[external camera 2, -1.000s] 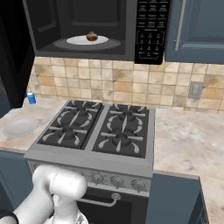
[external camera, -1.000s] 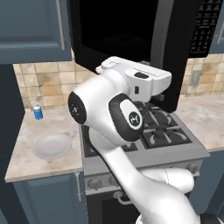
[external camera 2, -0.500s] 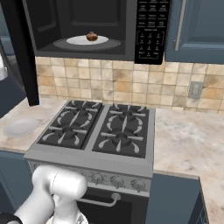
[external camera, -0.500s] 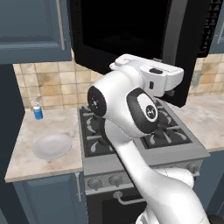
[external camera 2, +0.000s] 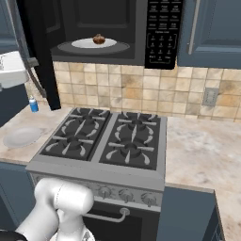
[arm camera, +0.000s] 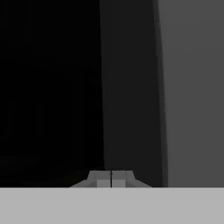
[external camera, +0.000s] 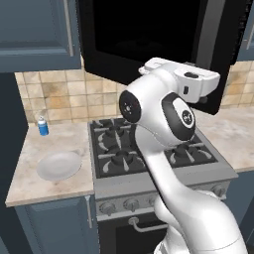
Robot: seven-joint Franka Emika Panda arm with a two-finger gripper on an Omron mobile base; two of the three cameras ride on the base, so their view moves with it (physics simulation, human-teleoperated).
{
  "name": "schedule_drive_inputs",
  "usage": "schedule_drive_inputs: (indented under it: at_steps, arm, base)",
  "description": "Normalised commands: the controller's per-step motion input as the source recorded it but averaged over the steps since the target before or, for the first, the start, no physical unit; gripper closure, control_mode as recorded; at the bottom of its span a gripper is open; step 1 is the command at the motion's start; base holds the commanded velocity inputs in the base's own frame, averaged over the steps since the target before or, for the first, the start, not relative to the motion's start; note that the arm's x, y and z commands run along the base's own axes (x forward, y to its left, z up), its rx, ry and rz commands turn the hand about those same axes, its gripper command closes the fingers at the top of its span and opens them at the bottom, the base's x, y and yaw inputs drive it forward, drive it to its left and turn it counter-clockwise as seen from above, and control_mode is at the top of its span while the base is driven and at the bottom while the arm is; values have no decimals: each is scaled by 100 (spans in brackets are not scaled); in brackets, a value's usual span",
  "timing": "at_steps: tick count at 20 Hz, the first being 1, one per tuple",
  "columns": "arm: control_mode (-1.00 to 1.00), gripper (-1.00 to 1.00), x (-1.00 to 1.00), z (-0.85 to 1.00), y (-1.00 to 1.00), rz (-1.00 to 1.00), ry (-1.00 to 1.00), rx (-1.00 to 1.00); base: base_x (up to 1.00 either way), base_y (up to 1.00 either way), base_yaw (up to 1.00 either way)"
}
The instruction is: Pick the mushroom from the counter and place it in the microwave. Then turn on the microwave.
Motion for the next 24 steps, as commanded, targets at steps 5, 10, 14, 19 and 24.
schedule_drive_inputs:
  at_steps: [5, 10, 14, 19, 24]
  arm:
    - [-100, 100, 24, 7, -29, 0, 0, 0]
    - [-100, 100, 29, 6, -29, 0, 1, 0]
    - [-100, 100, 33, 4, -29, 0, 2, 0]
    - [-100, 100, 28, 0, -27, 2, 2, 0]
    - [-100, 100, 25, 1, -26, 2, 1, 0]
  base:
    - [0, 0, 0]
    - [0, 0, 0]
    - [0, 0, 0]
    - [0, 0, 0]
    - [0, 0, 0]
